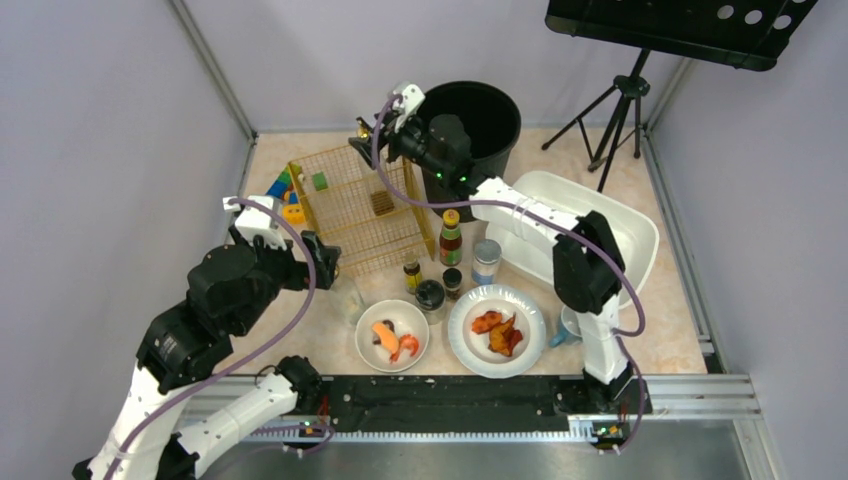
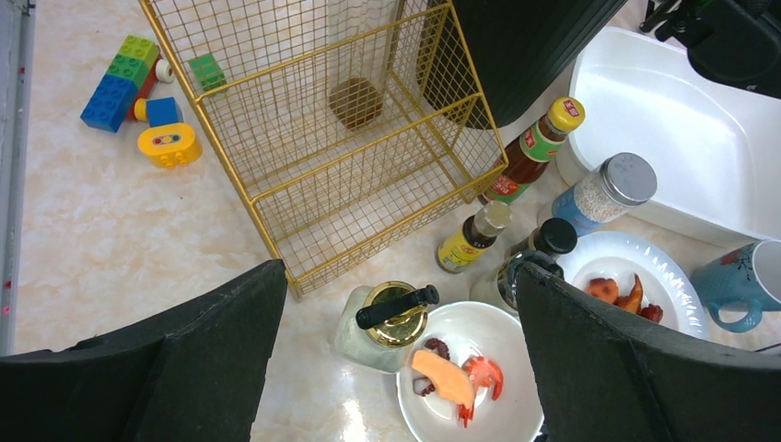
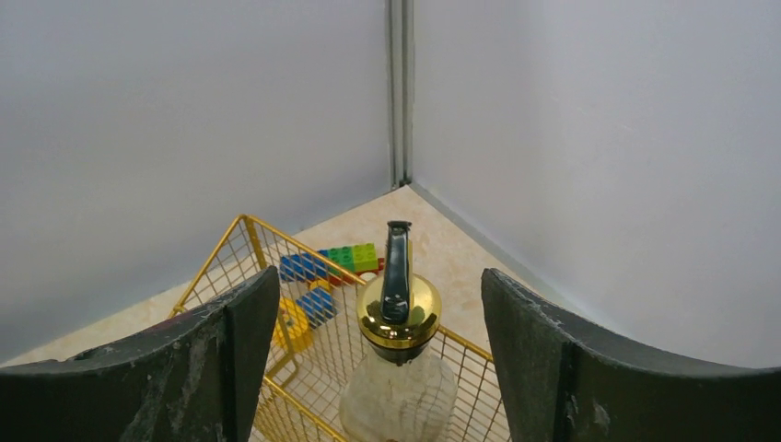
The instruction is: Clear the kitchen counter
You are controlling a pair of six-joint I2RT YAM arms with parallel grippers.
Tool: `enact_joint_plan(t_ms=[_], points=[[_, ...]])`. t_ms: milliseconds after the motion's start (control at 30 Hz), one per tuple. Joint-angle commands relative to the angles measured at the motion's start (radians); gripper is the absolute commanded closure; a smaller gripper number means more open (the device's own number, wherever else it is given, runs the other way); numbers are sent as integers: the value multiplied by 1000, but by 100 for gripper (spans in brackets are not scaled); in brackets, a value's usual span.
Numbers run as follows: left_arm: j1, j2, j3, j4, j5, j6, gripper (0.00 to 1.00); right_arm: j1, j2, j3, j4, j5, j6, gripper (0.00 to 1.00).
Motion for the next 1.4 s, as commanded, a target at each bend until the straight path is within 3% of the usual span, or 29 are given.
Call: enact_joint_plan(t_ms=[0, 300, 467, 567, 833, 967, 1367], points=[[1, -11, 6, 39, 17, -8, 1, 27, -108, 27, -3, 20, -32, 20], [1, 16, 4, 27, 22, -16, 1, 52, -305, -74, -88, 8, 30, 18], [1, 9, 27, 12, 18, -25, 1, 52, -501, -291, -68, -35, 69, 20], [1, -5, 51, 10, 13, -31, 1, 56, -590, -391, -134, -167, 84, 21], [1, -15, 102, -22, -3, -44, 1, 239, -777, -655, -191, -133, -30, 22], [1, -35, 110, -27, -17, -73, 1, 293, -774, -708, -180, -155, -35, 24], [1, -79, 112, -51, -52, -128, 1, 391, -547, -733, 113, -182, 3, 27]])
